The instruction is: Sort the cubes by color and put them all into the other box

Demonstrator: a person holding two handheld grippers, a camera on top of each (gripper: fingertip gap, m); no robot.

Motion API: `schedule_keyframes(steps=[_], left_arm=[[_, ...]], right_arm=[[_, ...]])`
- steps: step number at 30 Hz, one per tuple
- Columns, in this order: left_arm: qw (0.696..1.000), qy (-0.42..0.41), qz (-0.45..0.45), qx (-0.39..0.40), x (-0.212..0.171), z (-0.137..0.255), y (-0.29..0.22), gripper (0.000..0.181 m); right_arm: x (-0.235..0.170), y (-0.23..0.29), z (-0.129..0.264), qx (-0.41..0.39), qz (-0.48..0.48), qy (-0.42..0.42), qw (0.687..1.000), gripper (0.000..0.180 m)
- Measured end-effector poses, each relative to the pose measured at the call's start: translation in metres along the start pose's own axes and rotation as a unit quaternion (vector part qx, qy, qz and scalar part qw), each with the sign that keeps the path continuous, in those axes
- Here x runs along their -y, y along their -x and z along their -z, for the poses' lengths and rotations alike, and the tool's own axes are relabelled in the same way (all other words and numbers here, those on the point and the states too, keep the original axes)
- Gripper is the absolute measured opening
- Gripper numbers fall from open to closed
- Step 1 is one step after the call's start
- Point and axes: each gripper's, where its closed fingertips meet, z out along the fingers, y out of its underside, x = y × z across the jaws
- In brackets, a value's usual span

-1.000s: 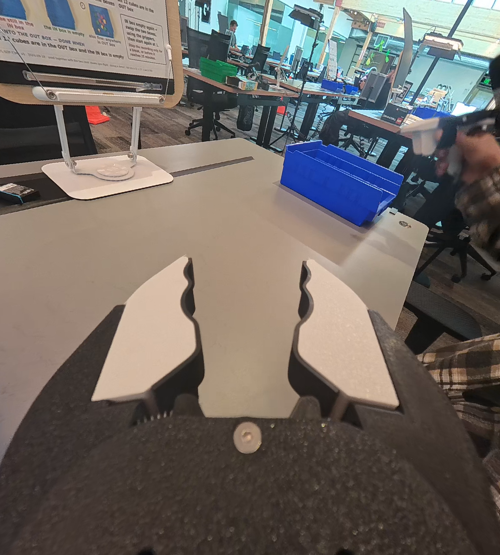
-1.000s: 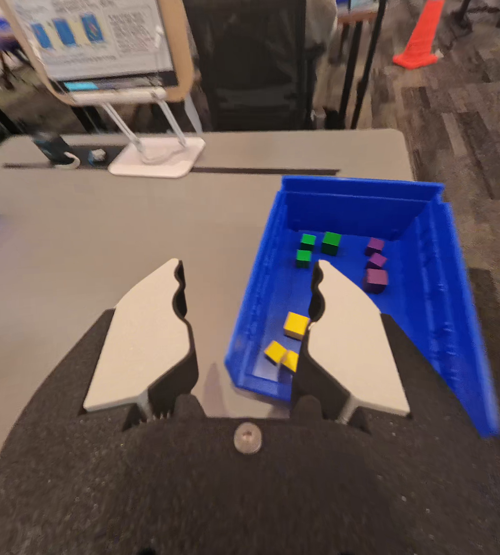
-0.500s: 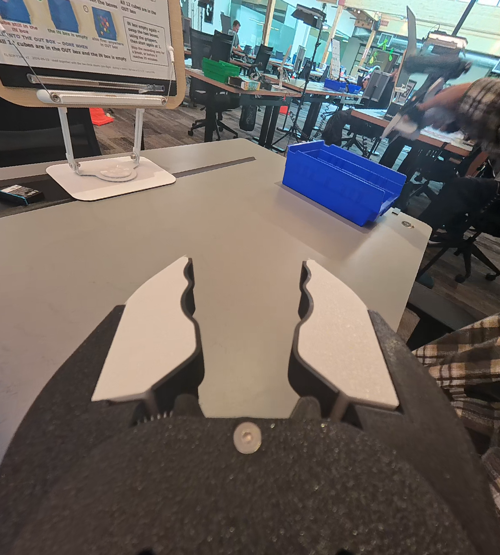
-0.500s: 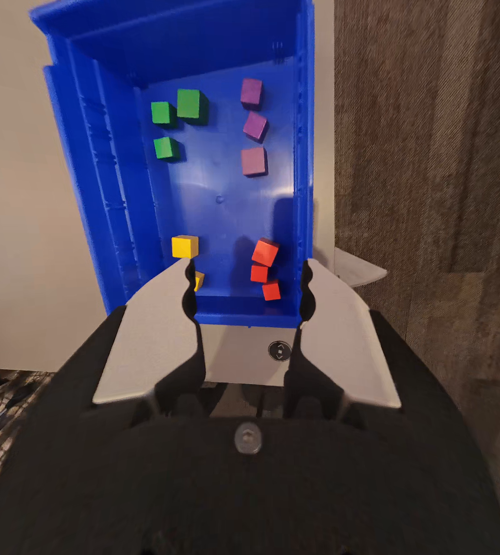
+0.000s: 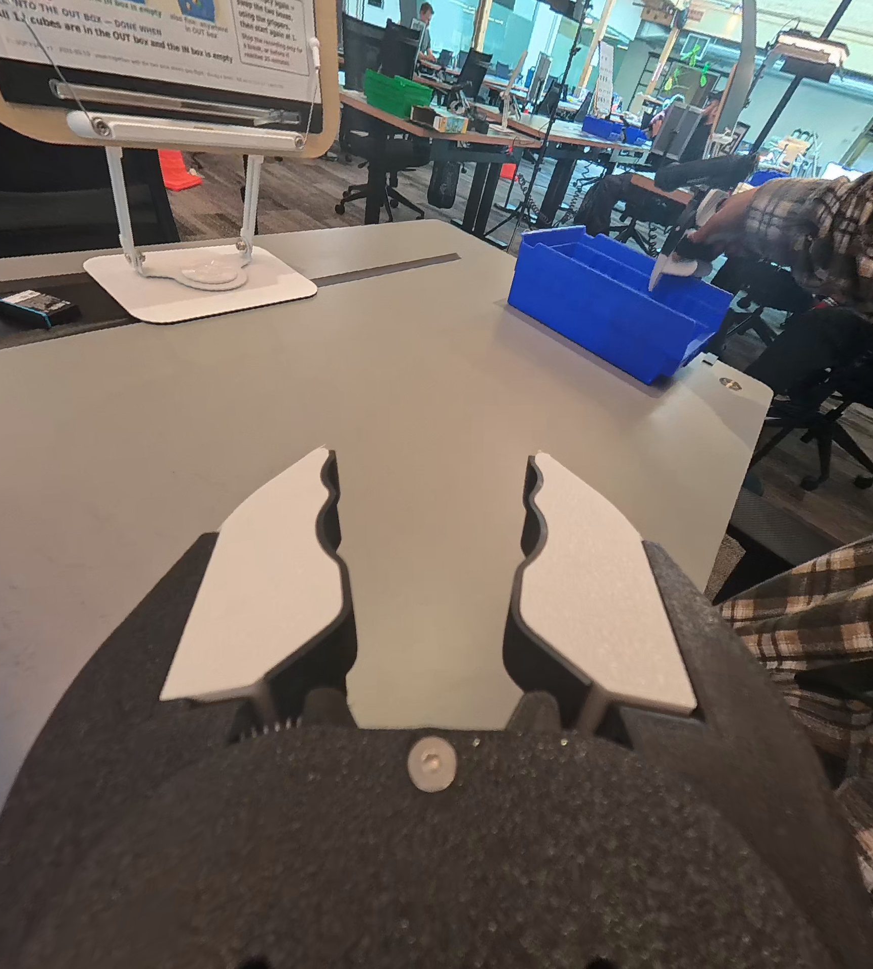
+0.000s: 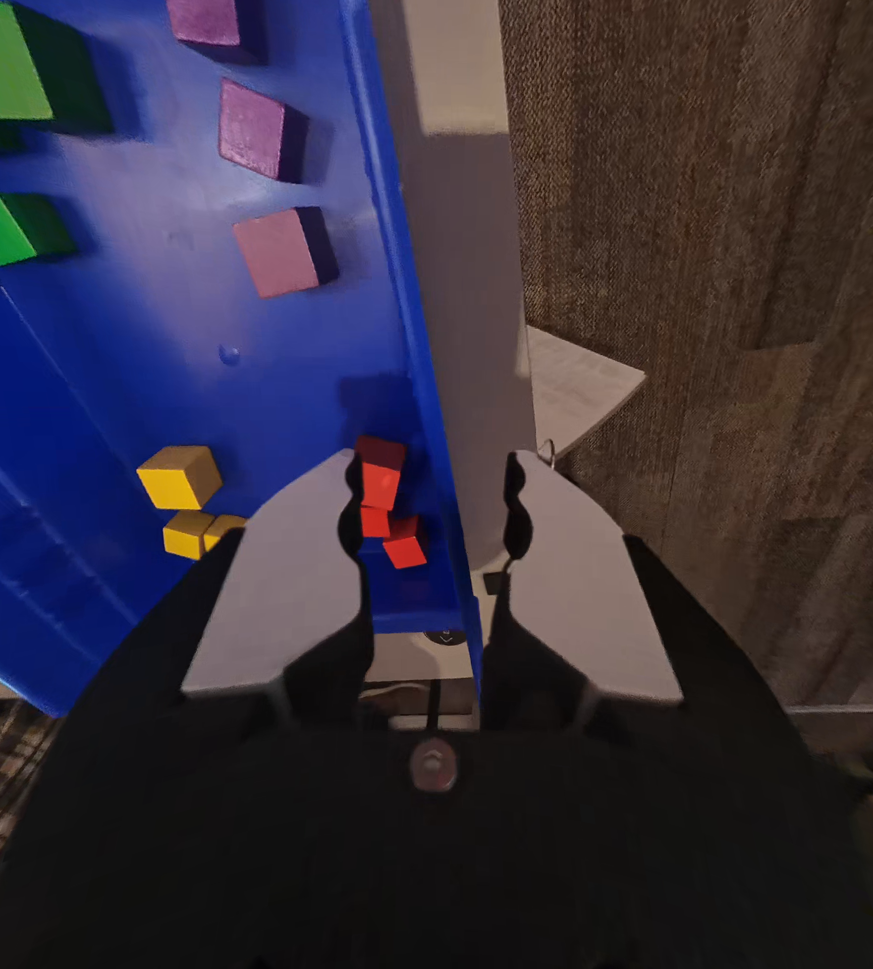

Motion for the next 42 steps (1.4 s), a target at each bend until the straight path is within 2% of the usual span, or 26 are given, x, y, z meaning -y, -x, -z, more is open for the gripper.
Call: schedule_keyframes(steps=[4,7,14,20,42], left_arm=[[1.0,-0.002,0.005,0.002,-0.001,0.001,0.005,0.067],[1.0,0.002,0.009,0.001,-0.004,0.0,0.007,0.067],[1.0,0.0,0.012,-0.002,-0.004,0.0,0.008,0.066],[1.0,-0.003,0.01,-0.005,-0.001,0.003,0.005,0.066],[0.999,-0.024,0.014,-0.033,0.01,0.017,-0.012,0.065]], right_arm=[[0.003,0.009,-0.014,0.029,-0.006,0.018,0.999,0.025],[0.001,0.001,-0.018,-0.006,0.018,0.036,0.999,0.006],[0.004,0.006,-0.018,-0.01,0.056,0.036,0.998,0.006],[0.011,0.033,-0.021,-0.001,0.088,0.024,0.996,0.005],[0.0,0.185,-0.033,0.043,0.136,0.028,0.989,0.005]])
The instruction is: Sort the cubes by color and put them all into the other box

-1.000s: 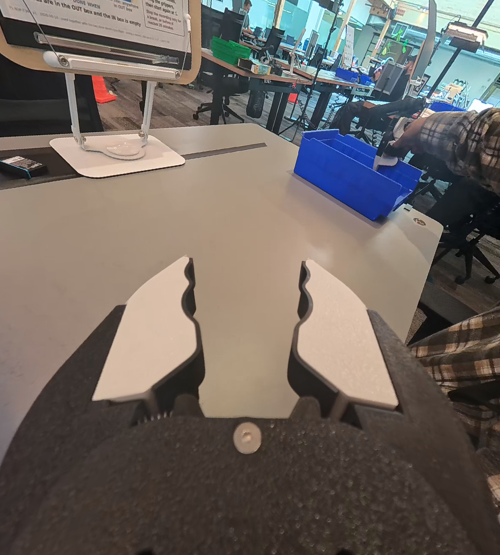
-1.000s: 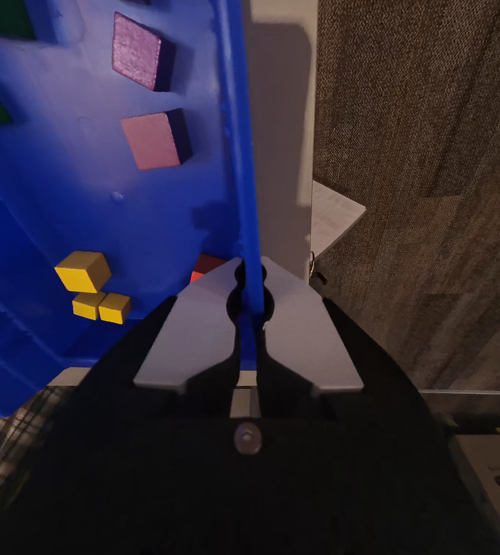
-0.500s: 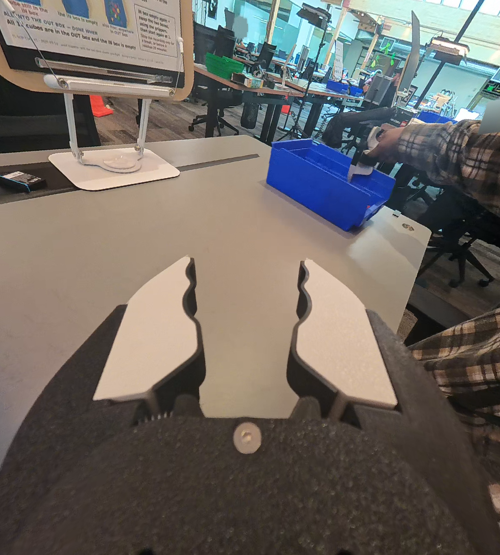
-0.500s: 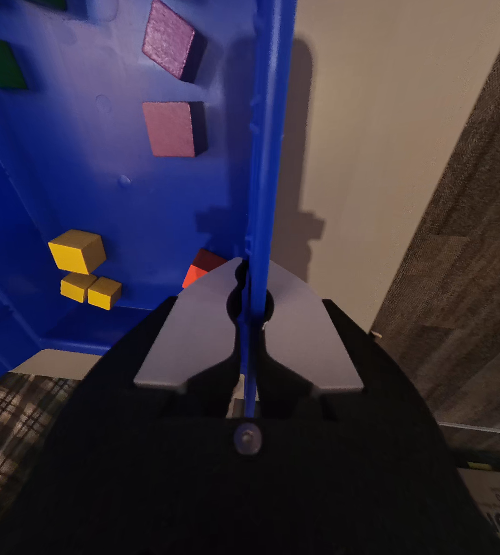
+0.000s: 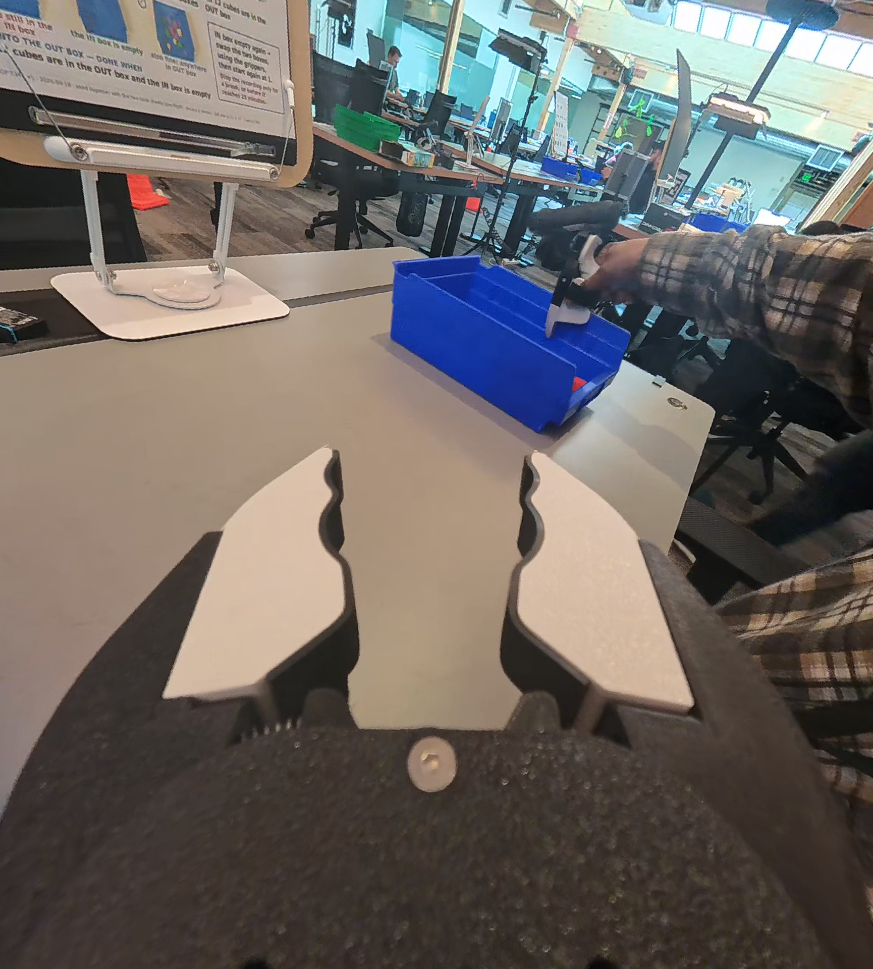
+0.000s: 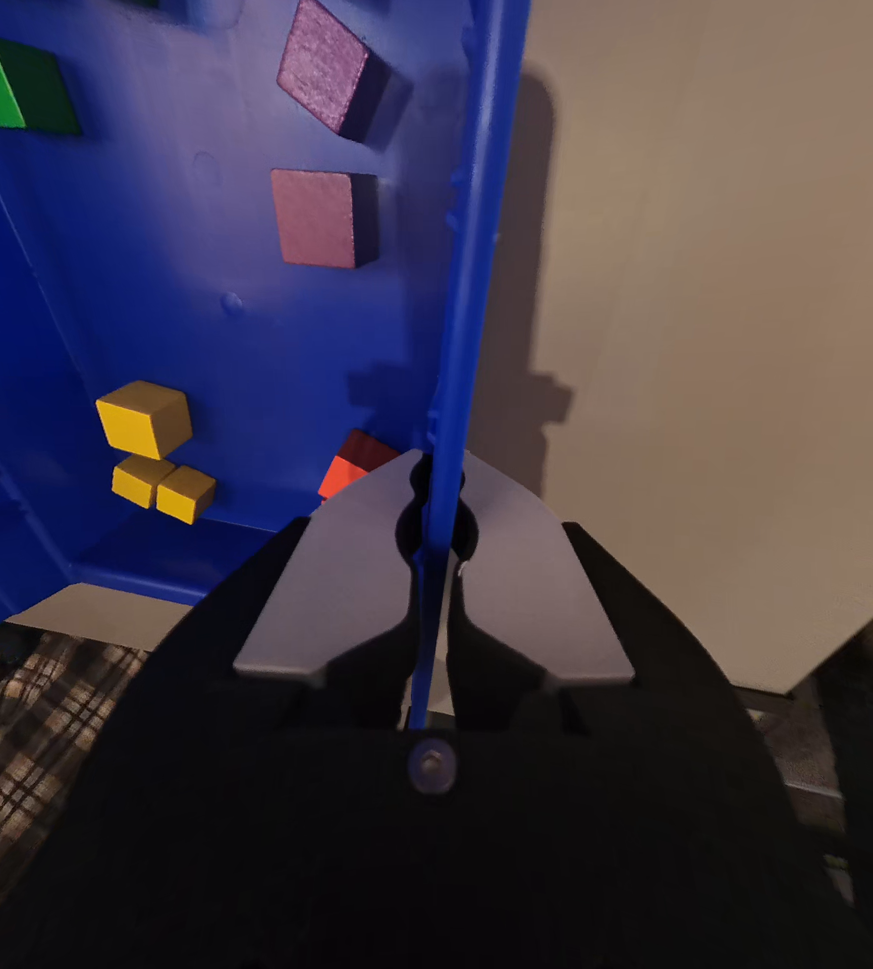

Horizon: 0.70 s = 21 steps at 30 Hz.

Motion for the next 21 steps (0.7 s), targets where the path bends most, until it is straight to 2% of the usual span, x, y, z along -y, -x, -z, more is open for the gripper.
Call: schedule_keyframes(steps=[21], left_arm=[[1.0,-0.013,-0.007,-0.009,0.009,0.008,-0.01,0.065]], right_arm=[[0.013,0.091,-0.014,0.021,0.026,0.019,0.999,0.005]])
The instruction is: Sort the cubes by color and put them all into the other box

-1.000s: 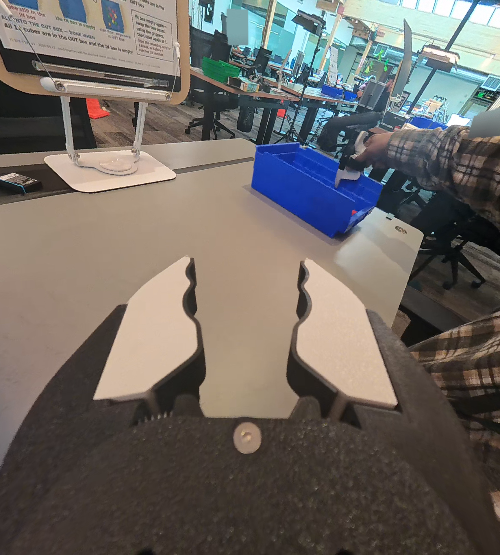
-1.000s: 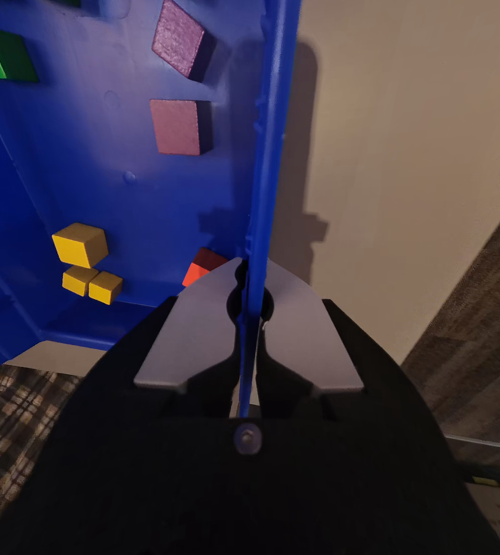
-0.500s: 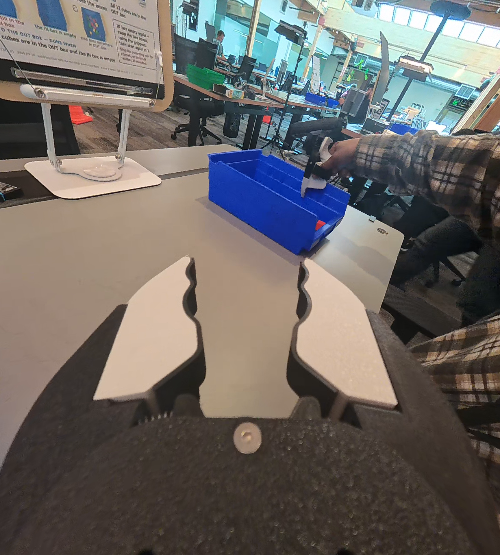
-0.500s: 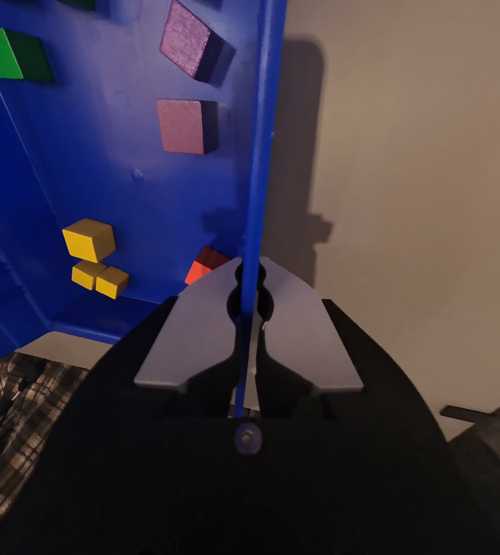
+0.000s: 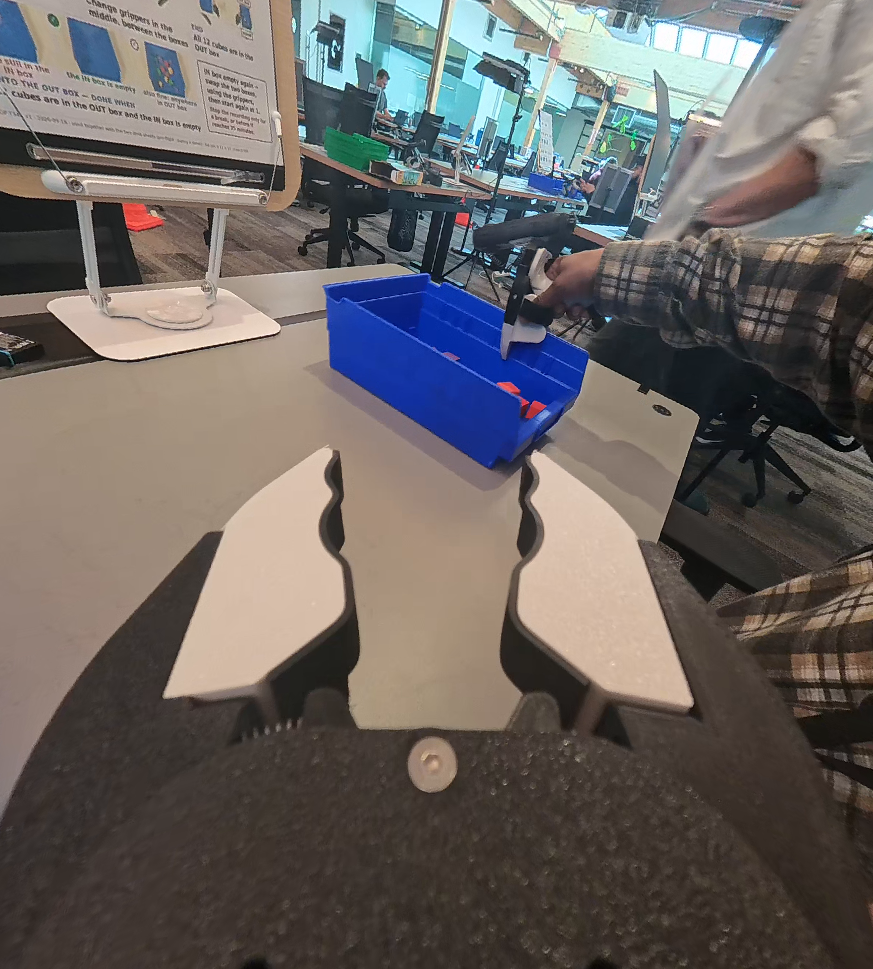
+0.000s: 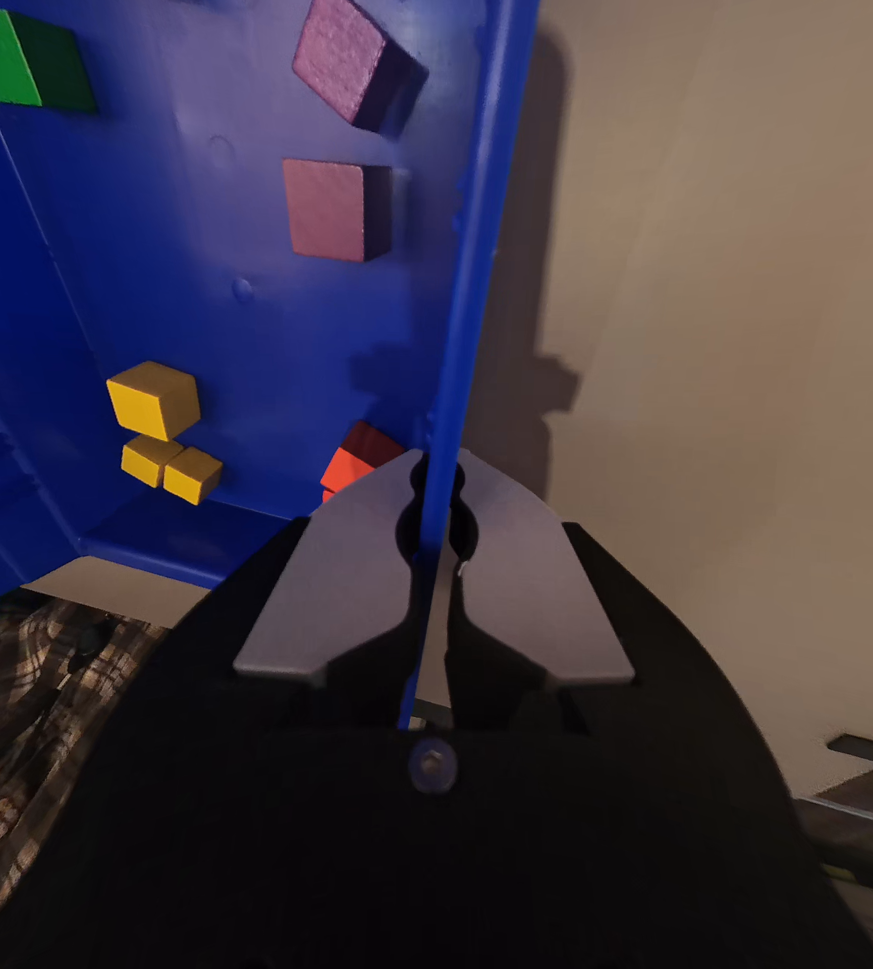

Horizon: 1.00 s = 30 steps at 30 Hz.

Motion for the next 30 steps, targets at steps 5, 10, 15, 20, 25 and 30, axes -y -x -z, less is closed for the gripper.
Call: schedule_keyframes(steps=[5,10,15,20,25,30], left_arm=[[1.0,-0.003,-0.001,0.001,0.002,0.003,-0.001,0.065],[1.0,-0.007,-0.004,0.004,0.005,0.008,-0.002,0.065],[1.0,-0.009,-0.005,0.003,0.006,0.011,-0.003,0.065],[1.0,-0.014,-0.007,0.004,0.008,0.013,-0.004,0.064],[1.0,-0.015,-0.008,0.003,0.009,0.013,-0.005,0.064],[1.0,-0.015,-0.009,0.002,0.01,0.014,-0.007,0.064]], right_arm=[[0.005,0.024,-0.005,0.001,0.007,0.004,1.0,0.005],[0.007,0.05,-0.009,0.0,0.013,0.009,1.0,0.005],[0.01,0.075,-0.014,0.0,0.016,0.013,1.0,0.006],[0.011,0.099,-0.019,0.001,0.024,0.018,1.0,0.006],[0.01,0.126,-0.025,0.004,0.036,0.027,0.999,0.007],[0.013,0.157,-0.03,0.003,0.051,0.035,0.998,0.007]])
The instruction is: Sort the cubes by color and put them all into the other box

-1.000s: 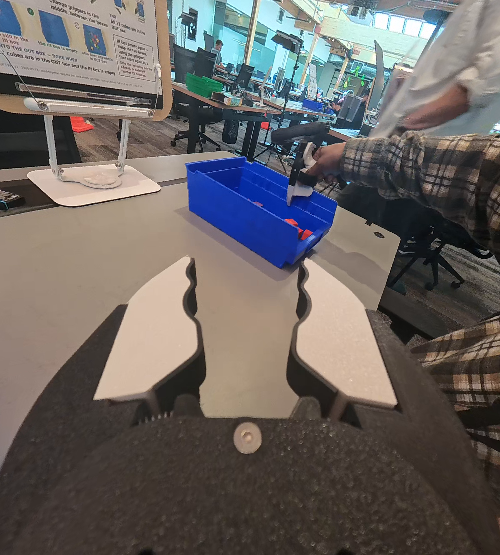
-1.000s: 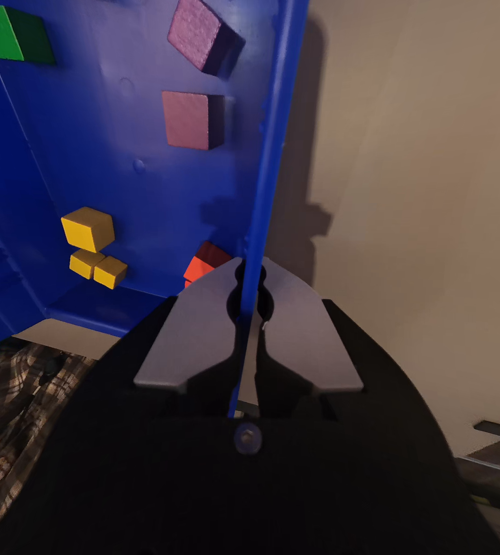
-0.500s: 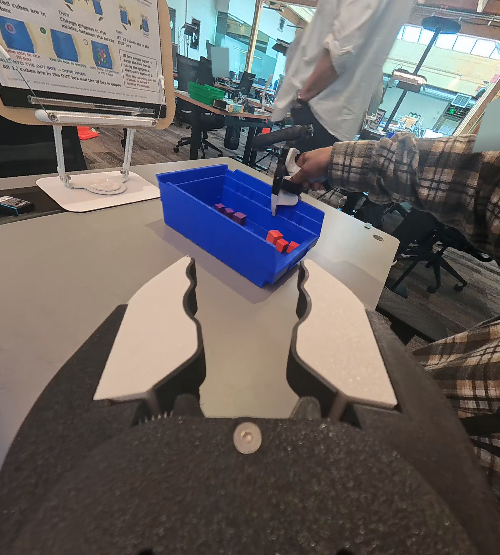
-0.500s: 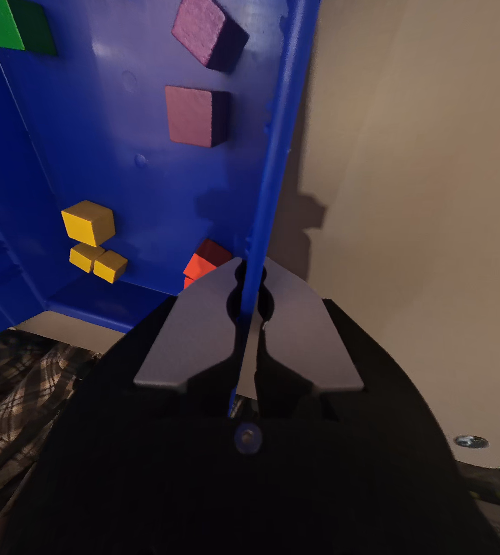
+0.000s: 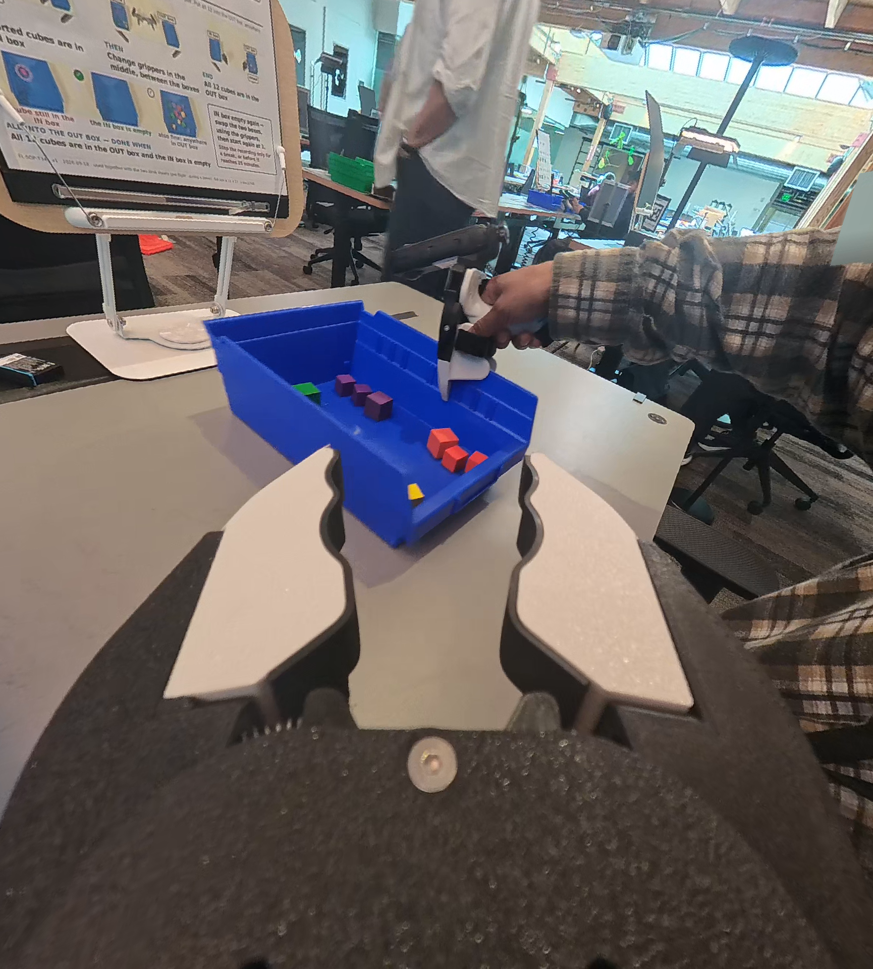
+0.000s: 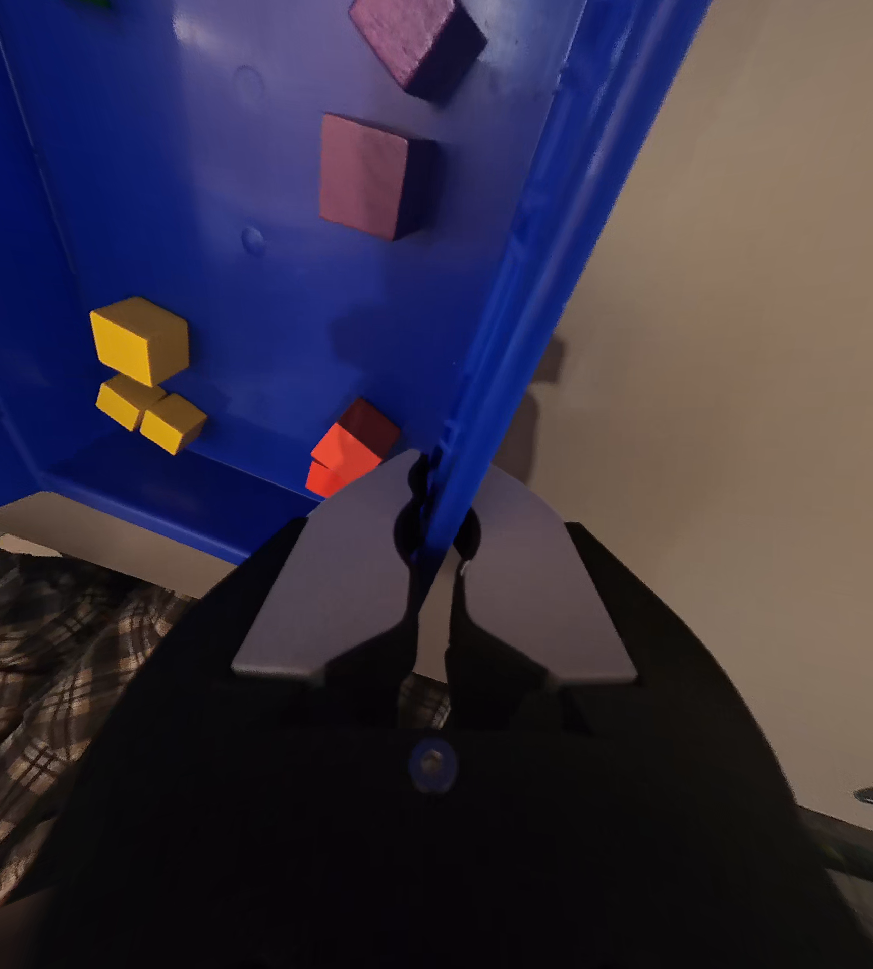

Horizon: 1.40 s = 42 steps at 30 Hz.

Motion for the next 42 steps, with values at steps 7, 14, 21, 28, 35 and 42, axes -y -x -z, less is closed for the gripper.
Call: schedule_keyframes(steps=[7,14,21,28,35,42], left_arm=[[1.0,-0.006,0.0,-0.001,0.003,0.006,-0.001,0.064],[1.0,-0.015,0.001,0.001,0.006,0.013,0.0,0.064],[1.0,-0.017,0.001,0.0,0.008,0.017,-0.001,0.064],[1.0,-0.025,0.0,0.0,0.011,0.022,-0.001,0.064],[1.0,-0.031,-0.005,0.001,0.015,0.027,-0.004,0.064],[0.999,-0.038,-0.005,0.007,0.017,0.033,-0.001,0.065]], right_arm=[[0.016,0.047,-0.009,-0.008,0.024,0.002,1.0,0.007],[0.027,0.098,-0.022,-0.006,0.043,0.01,0.999,0.007],[0.036,0.139,-0.033,-0.005,0.043,0.013,0.999,0.007],[0.036,0.164,-0.039,-0.004,0.049,0.015,0.999,0.008],[0.036,0.175,-0.034,0.03,0.054,0.004,0.998,0.025],[0.02,0.163,0.003,0.061,0.105,-0.025,0.992,0.066]])
